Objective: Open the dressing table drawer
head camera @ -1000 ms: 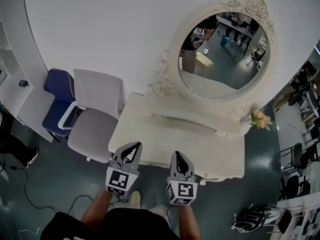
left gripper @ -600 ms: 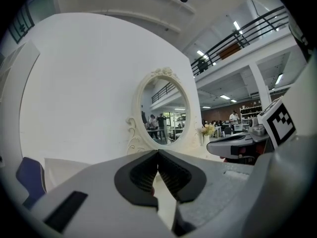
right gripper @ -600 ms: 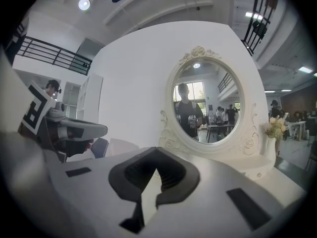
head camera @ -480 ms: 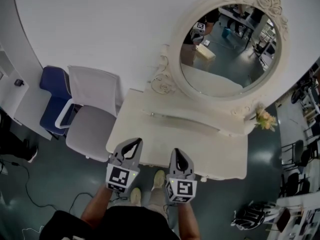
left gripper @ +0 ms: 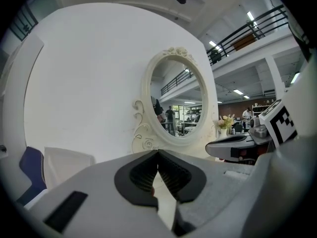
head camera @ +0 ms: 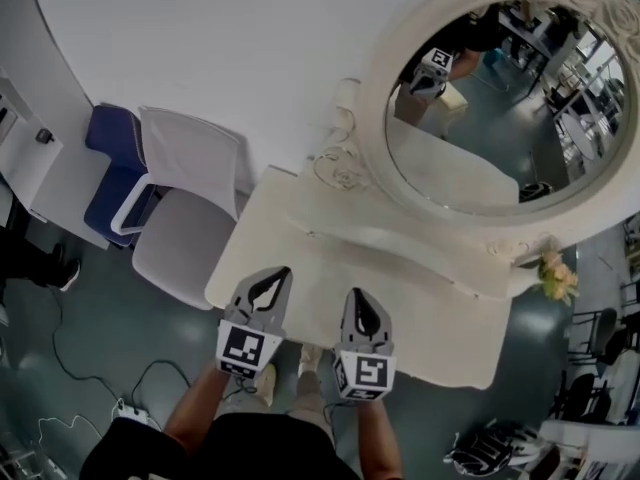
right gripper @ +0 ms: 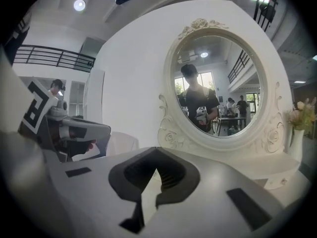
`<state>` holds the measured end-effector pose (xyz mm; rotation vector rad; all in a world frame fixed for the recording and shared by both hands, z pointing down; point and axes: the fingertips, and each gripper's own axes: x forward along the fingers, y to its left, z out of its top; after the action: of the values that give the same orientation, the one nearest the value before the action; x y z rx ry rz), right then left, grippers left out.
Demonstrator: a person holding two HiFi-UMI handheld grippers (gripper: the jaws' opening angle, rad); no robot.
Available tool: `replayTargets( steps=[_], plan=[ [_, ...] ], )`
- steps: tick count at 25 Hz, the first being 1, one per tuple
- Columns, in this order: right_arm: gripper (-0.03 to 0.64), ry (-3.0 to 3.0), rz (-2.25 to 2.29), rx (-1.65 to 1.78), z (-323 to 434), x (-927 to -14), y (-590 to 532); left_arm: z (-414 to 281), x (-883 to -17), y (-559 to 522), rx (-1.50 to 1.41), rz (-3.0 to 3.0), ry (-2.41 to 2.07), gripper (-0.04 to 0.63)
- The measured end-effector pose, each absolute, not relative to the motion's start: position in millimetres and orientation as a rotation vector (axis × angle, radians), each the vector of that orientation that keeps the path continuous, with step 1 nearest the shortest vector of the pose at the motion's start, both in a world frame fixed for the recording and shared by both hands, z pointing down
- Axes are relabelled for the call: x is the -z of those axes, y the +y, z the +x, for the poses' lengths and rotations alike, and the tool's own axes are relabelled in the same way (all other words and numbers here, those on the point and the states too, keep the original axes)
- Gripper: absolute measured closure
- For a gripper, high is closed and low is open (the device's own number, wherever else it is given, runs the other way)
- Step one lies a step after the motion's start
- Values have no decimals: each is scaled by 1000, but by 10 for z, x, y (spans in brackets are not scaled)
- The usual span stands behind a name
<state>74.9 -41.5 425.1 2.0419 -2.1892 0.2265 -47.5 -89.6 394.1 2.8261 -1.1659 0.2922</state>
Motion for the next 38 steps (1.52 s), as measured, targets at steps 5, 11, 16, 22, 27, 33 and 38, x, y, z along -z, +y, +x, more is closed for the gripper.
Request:
replayTargets(
  steps=[5, 11, 16, 22, 27, 33, 38],
  plan=[
    [618, -2208, 1977, -279, 805, -4441, -680, -399, -4157, -1128, -338, 2770, -1197, 592],
    [618, -2225, 1933, -342, 886, -4811, -929, -296, -4540, -1380, -402, 2726, -1217, 592],
    [618, -2224, 1917, -409, 967, -5099, -1095, -163, -4747, -1568, -411, 2712, -1218, 592],
    [618, -2224, 1896, -472, 1069, -5375, -1229, -14, -5050, -1691, -430, 2680, -1206, 592],
    [618, -2237, 1857, -491, 1103, -5604, -1315, 57, -5339, -1776, -473, 2629, -1197, 592],
    [618, -2243, 1831, -511, 1121, -5769, -1365, 107, -5611, -1814, -492, 2592, -1190, 592],
    [618, -2246, 1824, -512, 1133, -5817, -1404, 146, -5763, -1887, -509, 2593, -1191, 592]
  ],
)
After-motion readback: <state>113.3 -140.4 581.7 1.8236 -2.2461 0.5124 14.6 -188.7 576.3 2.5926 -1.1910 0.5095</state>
